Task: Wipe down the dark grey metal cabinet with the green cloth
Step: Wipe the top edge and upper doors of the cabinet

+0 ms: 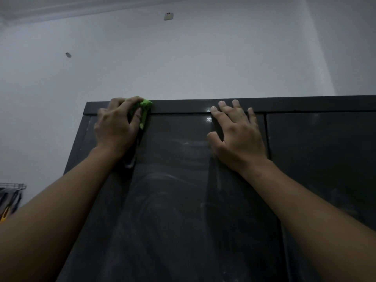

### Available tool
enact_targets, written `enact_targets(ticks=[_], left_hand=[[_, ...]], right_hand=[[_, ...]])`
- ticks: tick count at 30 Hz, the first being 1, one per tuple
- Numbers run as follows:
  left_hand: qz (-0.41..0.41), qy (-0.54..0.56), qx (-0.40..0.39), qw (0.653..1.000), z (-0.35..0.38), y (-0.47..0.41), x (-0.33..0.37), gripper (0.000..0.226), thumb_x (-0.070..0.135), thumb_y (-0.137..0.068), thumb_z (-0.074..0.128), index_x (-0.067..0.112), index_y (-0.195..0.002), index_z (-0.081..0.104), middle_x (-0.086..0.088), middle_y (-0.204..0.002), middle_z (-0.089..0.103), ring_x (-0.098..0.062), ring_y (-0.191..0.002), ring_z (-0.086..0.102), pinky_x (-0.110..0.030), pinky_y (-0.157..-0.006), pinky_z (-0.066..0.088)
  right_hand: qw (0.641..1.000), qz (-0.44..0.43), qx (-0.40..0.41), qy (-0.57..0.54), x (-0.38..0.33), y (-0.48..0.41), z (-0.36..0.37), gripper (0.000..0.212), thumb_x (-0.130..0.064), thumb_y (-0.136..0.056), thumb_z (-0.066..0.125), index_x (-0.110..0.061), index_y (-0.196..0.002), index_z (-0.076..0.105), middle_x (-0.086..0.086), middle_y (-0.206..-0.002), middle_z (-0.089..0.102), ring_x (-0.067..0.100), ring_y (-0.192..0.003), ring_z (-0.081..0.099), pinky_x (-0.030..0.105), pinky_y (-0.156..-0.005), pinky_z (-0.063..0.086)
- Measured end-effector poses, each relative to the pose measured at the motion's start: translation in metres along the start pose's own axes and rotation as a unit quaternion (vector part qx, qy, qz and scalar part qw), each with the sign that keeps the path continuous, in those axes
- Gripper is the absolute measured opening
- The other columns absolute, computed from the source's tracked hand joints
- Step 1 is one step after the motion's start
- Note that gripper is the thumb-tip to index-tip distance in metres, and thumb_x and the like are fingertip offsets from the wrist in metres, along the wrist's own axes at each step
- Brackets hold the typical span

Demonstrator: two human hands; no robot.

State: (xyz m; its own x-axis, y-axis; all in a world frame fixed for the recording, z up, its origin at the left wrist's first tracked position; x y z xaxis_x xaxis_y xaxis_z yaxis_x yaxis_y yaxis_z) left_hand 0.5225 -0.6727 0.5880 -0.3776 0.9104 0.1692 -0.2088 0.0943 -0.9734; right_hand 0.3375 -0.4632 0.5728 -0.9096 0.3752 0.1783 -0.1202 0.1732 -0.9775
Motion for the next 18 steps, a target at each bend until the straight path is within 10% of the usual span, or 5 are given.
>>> enact_targets(ticks=[11,18], left_hand=[[-0.166,-0.014,-0.007,0.986,-0.02,-0.01,-0.069,0.033,0.038,-0.098,0.045,0.032,-0.13,0.048,-0.016,-0.134,0.043,-0.044,-0.118,0.043,-0.043,-0.096,0.037],[0.141,-0.041,-0.065,0.987,-0.016,0.011,-0.046,0.049,0.046,-0.09,0.043,0.034,-0.137,0.05,-0.001,-0.136,0.05,-0.033,-0.113,0.049,-0.044,-0.092,0.044]], right_hand=[[0.998,0.001,-0.002,0.063,-0.006,0.004,0.004,0.086,-0.061,-0.082,0.022,-0.02,-0.156,0.033,0.005,-0.165,0.025,0.028,-0.155,0.012,0.052,-0.125,0.005],[0.996,-0.008,-0.001,0.085,-0.006,0.004,0.006,0.088,-0.063,-0.081,0.024,-0.017,-0.156,0.034,0.009,-0.164,0.029,0.033,-0.154,0.016,0.055,-0.124,0.01]])
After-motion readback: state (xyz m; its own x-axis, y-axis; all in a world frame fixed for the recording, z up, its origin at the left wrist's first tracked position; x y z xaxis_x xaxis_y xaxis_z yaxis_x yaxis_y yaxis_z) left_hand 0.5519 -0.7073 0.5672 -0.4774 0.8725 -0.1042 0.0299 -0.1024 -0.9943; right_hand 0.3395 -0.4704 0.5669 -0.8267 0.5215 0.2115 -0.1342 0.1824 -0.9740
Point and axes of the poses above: each hand's wrist, its own y-axis away from the middle knuckle, its own z-axis out of the palm, x = y × z, the point moved 2 cm from there along -y, towards the middle knuckle
